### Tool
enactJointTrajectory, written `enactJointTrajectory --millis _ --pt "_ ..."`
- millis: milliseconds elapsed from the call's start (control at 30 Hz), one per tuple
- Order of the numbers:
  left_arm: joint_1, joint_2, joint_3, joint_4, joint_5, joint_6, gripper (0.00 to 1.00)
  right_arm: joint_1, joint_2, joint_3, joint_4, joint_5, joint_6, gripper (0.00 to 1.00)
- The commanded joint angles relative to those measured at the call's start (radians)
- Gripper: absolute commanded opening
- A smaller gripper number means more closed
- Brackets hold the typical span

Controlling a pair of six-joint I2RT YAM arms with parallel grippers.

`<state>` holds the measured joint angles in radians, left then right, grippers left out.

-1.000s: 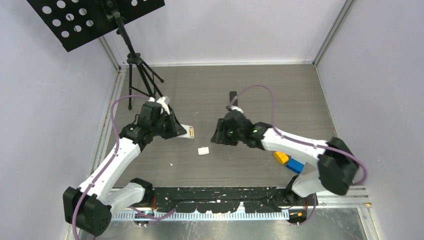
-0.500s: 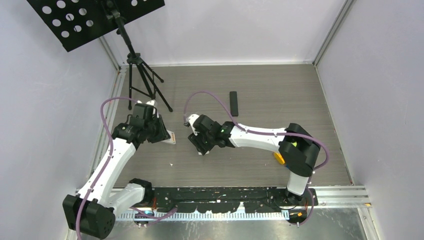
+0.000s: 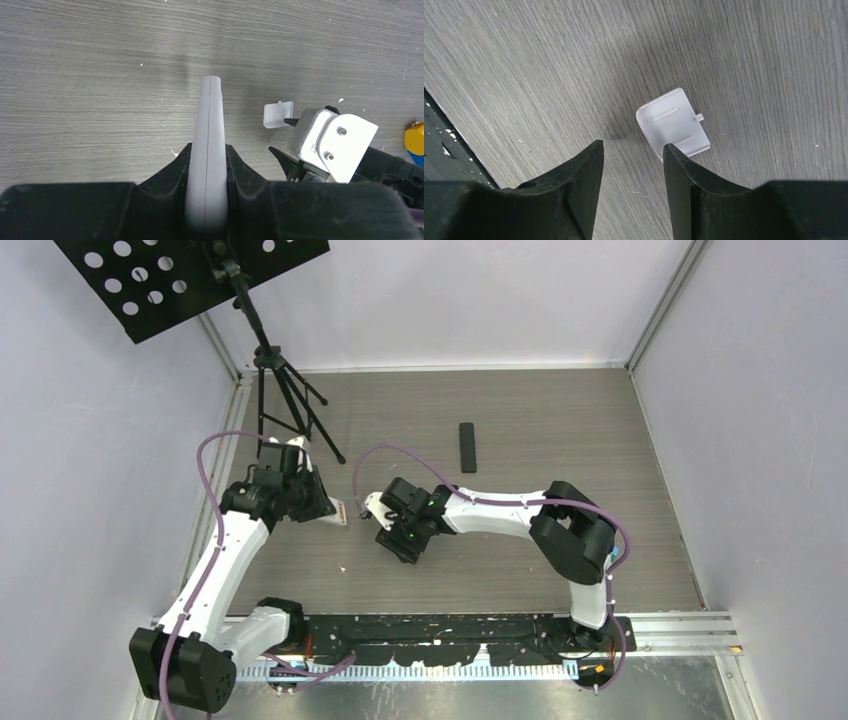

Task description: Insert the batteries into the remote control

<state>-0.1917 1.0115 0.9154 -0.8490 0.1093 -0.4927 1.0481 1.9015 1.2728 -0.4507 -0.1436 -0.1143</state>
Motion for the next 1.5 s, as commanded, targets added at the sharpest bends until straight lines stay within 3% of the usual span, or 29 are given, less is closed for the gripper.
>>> enactJointTrajectory --millis 0,233,533,733,1000,1200,1467 --pt "0.013 0.000 0.033 0.022 0.024 0.028 0.00 0.009 0.010 0.054 0.005 0.011 -0.043 0.52" --pt "0.026 -0.008 0.036 0.028 0.031 0.035 0.00 0.009 0.041 0.055 0.026 0.061 -0.036 0.43" --pt "0.030 -0.070 0.026 0.072 0.090 0.035 0.00 0.007 0.048 0.071 0.040 0.287 0.089 0.01" --pt "0.031 -0.111 -0.004 0.144 0.183 0.018 0.00 -0.063 -0.056 0.044 0.073 0.209 0.327 0.00" --pt "0.030 -0.121 -0.065 0.353 0.423 -0.099 0.00 -0.295 -0.447 -0.248 0.437 -0.127 0.814 0.00" --pt "0.029 -0.098 -0.132 0.607 0.600 -0.299 0.00 -0.345 -0.643 -0.349 0.657 -0.187 1.106 0.00" --pt "0.029 -0.070 -0.213 0.933 0.771 -0.562 0.00 -0.346 -0.704 -0.361 0.764 -0.259 1.390 0.00"
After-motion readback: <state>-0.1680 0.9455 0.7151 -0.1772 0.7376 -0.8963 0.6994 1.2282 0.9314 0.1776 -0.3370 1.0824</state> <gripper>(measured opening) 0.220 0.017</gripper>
